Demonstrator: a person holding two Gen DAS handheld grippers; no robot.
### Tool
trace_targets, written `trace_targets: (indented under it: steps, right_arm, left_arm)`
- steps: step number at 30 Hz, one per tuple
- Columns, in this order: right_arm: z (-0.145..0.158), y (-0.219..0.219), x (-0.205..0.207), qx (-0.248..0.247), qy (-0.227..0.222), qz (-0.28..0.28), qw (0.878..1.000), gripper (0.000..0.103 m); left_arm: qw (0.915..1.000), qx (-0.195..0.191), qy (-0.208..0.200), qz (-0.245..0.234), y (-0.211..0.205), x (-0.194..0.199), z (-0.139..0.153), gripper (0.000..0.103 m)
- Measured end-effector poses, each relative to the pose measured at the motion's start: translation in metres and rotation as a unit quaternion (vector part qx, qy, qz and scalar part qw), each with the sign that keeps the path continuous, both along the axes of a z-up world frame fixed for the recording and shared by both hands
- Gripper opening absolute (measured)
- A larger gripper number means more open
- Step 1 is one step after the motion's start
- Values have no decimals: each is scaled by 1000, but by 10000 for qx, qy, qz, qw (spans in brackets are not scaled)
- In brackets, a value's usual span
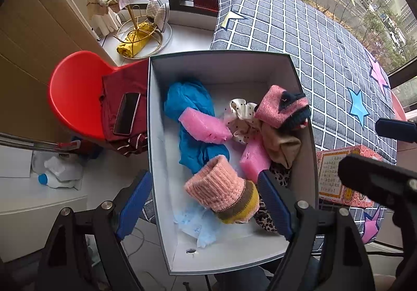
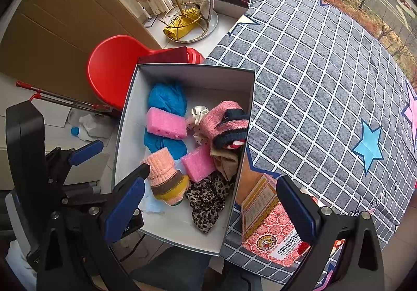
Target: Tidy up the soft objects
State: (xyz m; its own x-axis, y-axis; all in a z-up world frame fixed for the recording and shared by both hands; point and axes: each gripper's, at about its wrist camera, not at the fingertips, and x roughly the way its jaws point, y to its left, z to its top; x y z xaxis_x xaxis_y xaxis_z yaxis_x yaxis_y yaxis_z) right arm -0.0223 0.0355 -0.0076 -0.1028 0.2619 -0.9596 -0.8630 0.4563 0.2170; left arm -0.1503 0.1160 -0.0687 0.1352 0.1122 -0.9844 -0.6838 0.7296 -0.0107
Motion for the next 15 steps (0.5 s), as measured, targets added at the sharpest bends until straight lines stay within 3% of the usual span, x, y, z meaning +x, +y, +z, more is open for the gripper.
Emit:
trace_targets:
  steps: [15]
  right_arm:
    - [-2, -4, 2, -39, -19, -40, 10000, 102]
  left_arm:
    - [9999, -10, 100, -50, -4, 2, -1, 85]
